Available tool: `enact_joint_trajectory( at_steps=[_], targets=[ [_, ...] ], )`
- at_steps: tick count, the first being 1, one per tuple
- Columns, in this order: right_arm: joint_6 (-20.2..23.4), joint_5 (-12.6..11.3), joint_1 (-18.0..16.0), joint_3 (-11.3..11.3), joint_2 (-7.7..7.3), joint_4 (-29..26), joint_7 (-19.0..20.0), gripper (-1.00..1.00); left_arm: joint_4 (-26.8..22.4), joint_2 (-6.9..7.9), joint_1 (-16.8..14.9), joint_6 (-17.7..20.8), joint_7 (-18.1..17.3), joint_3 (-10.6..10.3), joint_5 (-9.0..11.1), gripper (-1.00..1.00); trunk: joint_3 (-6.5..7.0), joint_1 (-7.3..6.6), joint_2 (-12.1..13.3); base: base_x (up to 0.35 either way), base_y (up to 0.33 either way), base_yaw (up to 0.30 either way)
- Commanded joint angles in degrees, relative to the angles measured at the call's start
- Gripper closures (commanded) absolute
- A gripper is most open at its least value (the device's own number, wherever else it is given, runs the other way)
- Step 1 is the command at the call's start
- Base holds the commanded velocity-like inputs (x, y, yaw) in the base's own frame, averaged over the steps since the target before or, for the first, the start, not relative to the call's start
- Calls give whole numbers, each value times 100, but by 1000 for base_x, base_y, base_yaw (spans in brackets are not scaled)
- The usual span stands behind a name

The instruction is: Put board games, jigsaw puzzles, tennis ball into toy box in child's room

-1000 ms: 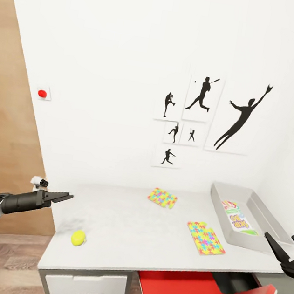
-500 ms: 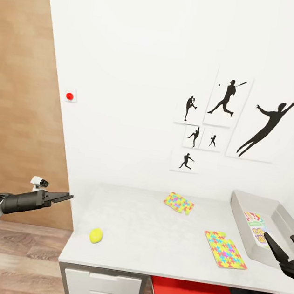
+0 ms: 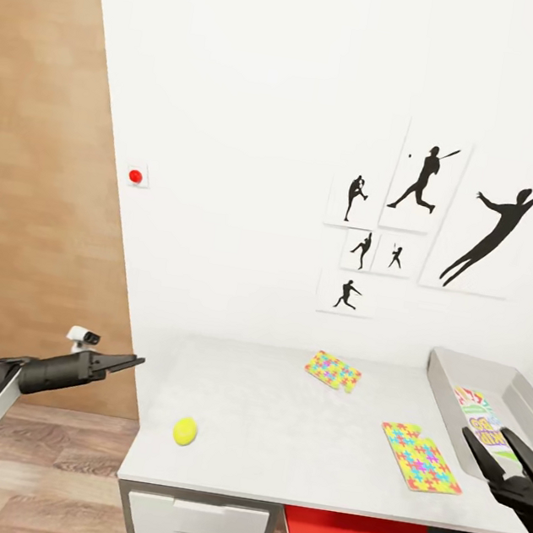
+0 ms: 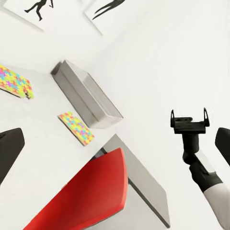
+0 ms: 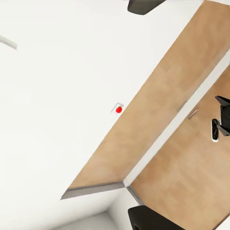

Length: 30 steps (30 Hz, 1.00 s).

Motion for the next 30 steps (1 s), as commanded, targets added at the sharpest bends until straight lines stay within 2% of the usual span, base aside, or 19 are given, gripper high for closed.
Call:
enact_joint_trajectory(
  at_steps=[1, 14, 20, 30],
  targets=[
    [11, 37, -6, -35, 10, 7, 51, -100, -2, -7, -4, 50, -19, 0, 1, -100, -7, 3, -8, 0, 39, 0],
    [-44, 125, -11, -45, 66, 29, 458, -100, -11, -56, -11, 12, -19, 10, -7, -100, -7, 3, -8, 0, 90, 0],
    [-73, 139, -10, 90, 67, 29, 445, -100, -12, -51, -11, 11, -23, 19, -8, -100, -7, 3, -8, 0, 94, 0],
    [-82, 214, -11, 136, 75, 19, 198, -100, -12, -49, -11, 11, -27, 29, -8, -100, -7, 3, -8, 0, 122, 0]
  ],
)
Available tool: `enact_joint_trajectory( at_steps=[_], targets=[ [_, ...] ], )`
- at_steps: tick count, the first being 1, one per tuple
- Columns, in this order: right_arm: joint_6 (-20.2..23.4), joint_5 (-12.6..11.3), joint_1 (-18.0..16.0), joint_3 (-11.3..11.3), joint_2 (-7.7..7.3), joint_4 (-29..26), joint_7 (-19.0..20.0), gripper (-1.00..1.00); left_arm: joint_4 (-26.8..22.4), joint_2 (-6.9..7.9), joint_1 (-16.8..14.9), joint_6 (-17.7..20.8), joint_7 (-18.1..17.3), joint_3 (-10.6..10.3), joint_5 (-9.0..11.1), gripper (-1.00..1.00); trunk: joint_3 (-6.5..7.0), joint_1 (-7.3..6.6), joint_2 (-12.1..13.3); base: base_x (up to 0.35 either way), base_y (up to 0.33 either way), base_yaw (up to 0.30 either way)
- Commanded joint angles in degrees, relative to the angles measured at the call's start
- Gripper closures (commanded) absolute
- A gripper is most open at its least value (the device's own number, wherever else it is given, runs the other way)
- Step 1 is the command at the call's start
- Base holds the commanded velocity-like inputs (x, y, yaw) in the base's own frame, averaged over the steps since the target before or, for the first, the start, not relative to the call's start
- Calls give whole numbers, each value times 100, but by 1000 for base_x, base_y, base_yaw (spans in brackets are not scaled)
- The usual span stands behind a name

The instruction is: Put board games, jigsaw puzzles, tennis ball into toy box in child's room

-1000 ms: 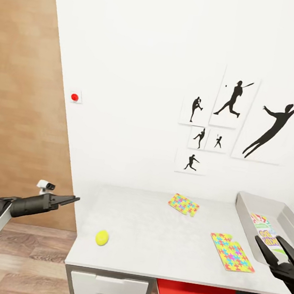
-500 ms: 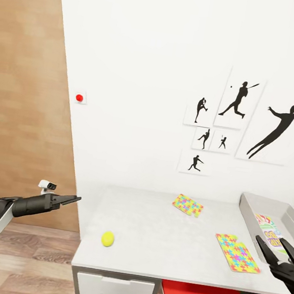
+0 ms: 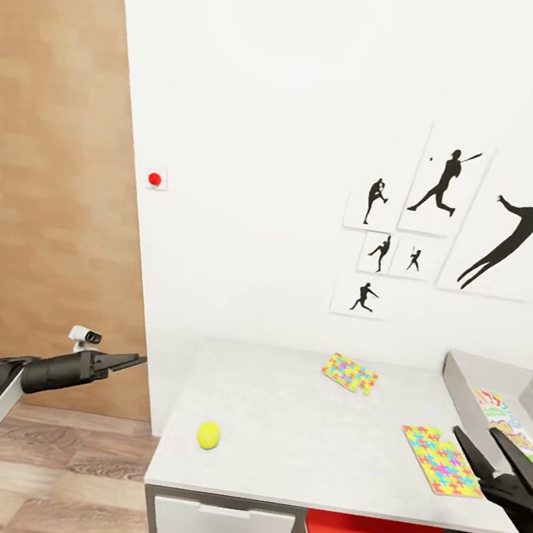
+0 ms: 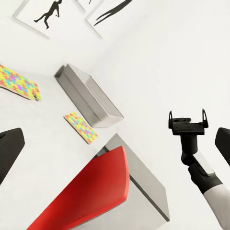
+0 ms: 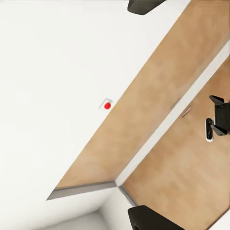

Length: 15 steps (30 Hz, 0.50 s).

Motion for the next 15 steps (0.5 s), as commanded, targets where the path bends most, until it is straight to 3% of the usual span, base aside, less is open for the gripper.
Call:
enact_joint_trajectory(
  at_steps=[1, 4, 5, 8, 15],
  targets=[
    [23, 7, -4, 14, 0, -2, -19, -100, 1, 1, -3, 61, -20, -1, 1, -100, -7, 3, -8, 0, 21, 0],
    [21, 16, -4, 97, 1, -5, -115, -100, 1, 1, -3, 61, -20, -1, 1, -100, -7, 3, -8, 0, 10, 0],
    [20, 18, -4, 132, 1, -5, -401, -100, 1, 1, -3, 61, -20, 0, 1, -100, -7, 3, -8, 0, 6, 0],
    [16, 19, -4, 220, 2, -11, -665, -100, 1, 1, -3, 61, -20, 0, 1, -100, -7, 3, -8, 0, 27, 0],
    [22, 11, -8, 296, 6, -13, -1310, -100, 1, 1, -3, 61, -13, 0, 1, -100, -7, 3, -8, 0, 182, 0]
  ],
)
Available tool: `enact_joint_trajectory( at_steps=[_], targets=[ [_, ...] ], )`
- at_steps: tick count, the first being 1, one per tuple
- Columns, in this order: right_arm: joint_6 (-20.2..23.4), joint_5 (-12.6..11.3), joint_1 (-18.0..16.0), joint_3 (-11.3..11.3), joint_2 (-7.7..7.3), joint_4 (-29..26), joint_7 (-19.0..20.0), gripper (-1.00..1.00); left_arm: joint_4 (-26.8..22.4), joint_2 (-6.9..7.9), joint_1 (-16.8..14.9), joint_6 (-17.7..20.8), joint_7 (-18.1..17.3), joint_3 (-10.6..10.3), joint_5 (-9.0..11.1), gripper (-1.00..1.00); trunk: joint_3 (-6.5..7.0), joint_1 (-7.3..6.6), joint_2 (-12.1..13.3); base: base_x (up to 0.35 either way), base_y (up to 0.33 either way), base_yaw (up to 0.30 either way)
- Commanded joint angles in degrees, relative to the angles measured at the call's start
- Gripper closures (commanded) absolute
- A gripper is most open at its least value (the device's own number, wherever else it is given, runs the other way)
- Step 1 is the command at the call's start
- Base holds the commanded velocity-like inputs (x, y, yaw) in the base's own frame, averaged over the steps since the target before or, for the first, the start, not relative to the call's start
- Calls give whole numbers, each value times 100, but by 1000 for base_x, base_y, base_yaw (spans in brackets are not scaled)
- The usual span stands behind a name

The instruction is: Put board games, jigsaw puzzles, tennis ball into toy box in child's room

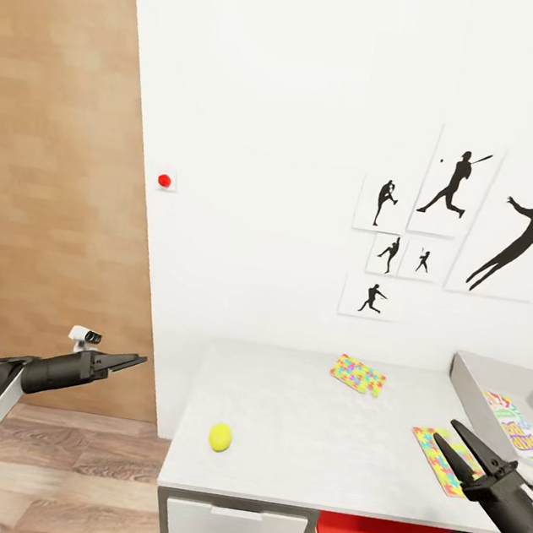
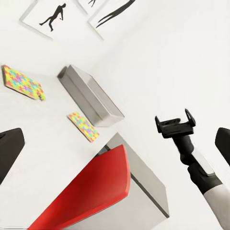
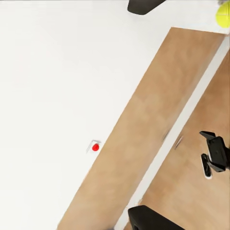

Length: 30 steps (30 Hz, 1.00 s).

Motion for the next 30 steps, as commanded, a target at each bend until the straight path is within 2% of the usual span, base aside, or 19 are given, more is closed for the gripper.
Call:
enact_joint_trajectory(
  at_steps=[1, 9, 19, 24, 30],
  targets=[
    [24, 12, -4, -3, 1, -1, -37, -100, 2, 1, -2, 61, -19, -2, 4, -100, -7, 3, -8, 0, 143, 0],
    [17, 17, -8, 115, -3, -2, -349, -100, 2, 1, -2, 61, -17, -2, 4, -100, -7, 3, -8, 0, 55, 0],
    [16, 19, -4, 165, -13, -3, -785, -100, 2, 1, -2, 61, -21, -2, 4, -100, -7, 3, -8, 0, 149, 0],
    [14, 19, -2, 168, -3, -8, -1100, -100, 2, 1, -2, 61, -18, -2, 4, -100, -7, 3, -8, 0, 25, 0],
    [8, 19, 3, 192, -1, -16, -1656, -100, 2, 1, -2, 61, -17, -2, 4, -100, -7, 3, -8, 0, 6, 0]
  ],
)
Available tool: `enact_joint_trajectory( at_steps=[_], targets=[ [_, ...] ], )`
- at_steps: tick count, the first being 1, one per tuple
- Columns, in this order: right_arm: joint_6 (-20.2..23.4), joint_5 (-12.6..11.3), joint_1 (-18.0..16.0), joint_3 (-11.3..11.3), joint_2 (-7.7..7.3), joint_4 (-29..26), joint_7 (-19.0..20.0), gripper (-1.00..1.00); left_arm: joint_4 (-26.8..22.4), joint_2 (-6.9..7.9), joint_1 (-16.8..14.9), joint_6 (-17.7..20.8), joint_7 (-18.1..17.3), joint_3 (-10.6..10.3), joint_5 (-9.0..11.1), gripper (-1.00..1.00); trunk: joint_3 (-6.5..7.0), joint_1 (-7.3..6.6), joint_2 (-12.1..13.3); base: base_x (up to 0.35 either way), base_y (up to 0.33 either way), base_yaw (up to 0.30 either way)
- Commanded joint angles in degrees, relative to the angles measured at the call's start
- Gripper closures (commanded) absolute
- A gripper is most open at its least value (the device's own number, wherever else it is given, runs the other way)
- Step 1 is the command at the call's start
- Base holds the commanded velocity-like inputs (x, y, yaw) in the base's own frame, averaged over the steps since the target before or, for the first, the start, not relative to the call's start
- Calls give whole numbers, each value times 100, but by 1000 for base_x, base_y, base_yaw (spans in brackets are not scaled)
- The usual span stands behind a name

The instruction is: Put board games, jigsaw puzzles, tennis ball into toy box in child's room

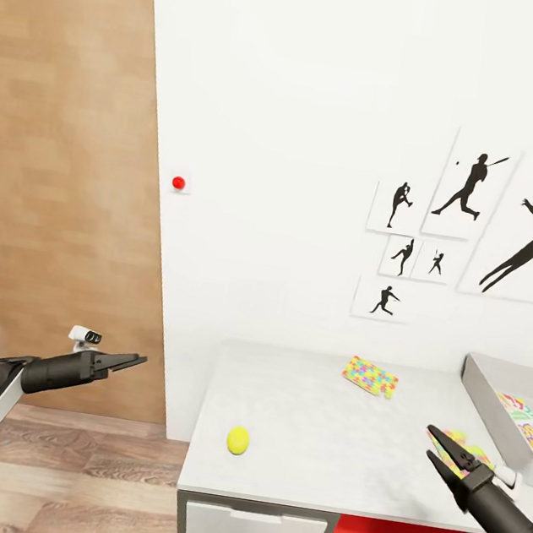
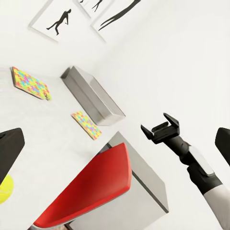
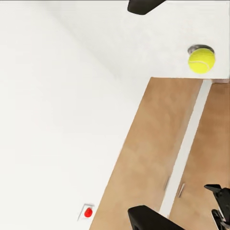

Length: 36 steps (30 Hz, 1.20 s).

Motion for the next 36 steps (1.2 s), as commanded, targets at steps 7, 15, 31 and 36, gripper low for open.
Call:
enact_joint_trajectory(
  at_steps=[7, 15, 31, 36],
  targets=[
    [31, 18, -49, 31, 11, -15, -824, -100, 1, 1, -3, 61, -20, -1, 1, -100, -7, 3, -8, 94, -98, 0],
    [-306, 18, -72, 609, -4, -152, -1691, -100, 1, 1, -3, 61, -26, -9, 1, -100, -7, 3, -8, 75, -90, 0],
    [-283, 16, -242, 932, -28, -266, -2164, -100, 1, 1, -3, 61, -25, -10, 1, -100, -7, 3, -8, 3, 2, 0],
    [-270, 16, -266, 965, -39, -267, -2311, -100, 1, 1, -3, 61, -23, -10, 1, -100, -7, 3, -8, 0, 2, 0]
  ],
)
